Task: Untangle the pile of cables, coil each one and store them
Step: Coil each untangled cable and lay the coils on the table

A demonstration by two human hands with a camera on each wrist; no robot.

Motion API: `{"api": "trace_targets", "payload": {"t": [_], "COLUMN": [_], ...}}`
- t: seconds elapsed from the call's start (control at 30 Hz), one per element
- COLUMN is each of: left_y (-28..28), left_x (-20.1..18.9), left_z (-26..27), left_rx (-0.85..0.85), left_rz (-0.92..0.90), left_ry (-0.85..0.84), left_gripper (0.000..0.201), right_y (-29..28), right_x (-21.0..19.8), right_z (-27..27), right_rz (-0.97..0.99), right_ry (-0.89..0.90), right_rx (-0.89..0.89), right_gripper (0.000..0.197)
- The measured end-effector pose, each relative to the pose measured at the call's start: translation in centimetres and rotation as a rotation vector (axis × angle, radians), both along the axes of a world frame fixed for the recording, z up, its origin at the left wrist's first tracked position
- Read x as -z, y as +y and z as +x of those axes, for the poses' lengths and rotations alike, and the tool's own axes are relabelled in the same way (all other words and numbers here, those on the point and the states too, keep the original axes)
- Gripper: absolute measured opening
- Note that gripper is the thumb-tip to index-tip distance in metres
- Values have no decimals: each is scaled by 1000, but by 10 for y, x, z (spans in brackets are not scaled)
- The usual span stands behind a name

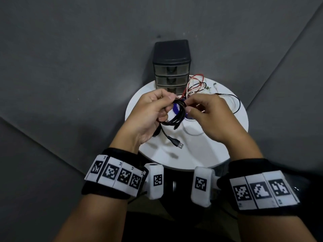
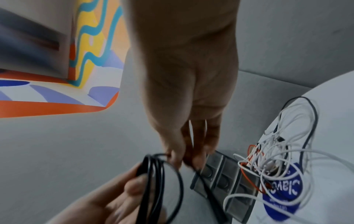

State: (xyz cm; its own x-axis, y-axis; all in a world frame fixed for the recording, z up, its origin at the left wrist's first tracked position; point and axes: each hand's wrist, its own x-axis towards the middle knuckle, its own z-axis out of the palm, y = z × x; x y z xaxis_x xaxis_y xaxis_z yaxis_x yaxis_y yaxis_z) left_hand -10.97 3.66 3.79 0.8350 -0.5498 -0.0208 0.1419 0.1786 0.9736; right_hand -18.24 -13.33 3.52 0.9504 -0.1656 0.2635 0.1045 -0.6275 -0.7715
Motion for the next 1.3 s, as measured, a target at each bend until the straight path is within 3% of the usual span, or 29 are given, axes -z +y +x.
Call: {"api": "trace_targets", "payload": {"t": [0.17,0.27,0.43,0.7,0.93,1.13,1.3], "left_y": [-5,-8,-9,-16,-24,-23,-17], "left_x": [-2,-5,-5,-7,-7,-4,-1], "left_z": [-5,-6,-7,-7,-9,-8,-2], "left_rx": [91,103,97,98,-14,-23,-14], "left_rz": [7,26,31,71,-35,4,45], "left_ry": [-94,-170,-174,-228,-121,-125,-174], "left_gripper": [24,22,26,26,13,14,17], "right_y": [3,2,1,3,5,9,9], "right_x": [-11,-17,-16,-7,-5,-2,-4], "right_z": [-1,0,-1,3,-3,0,11], "right_rz": [13,62,159,243,364,230,182], "right_ry": [-237,-284,-205,-245,-67,-32,37], "right_rx": [159,182,149,192,45,-2,-91], "right_gripper": [16,16,21,21,21,1,12]}}
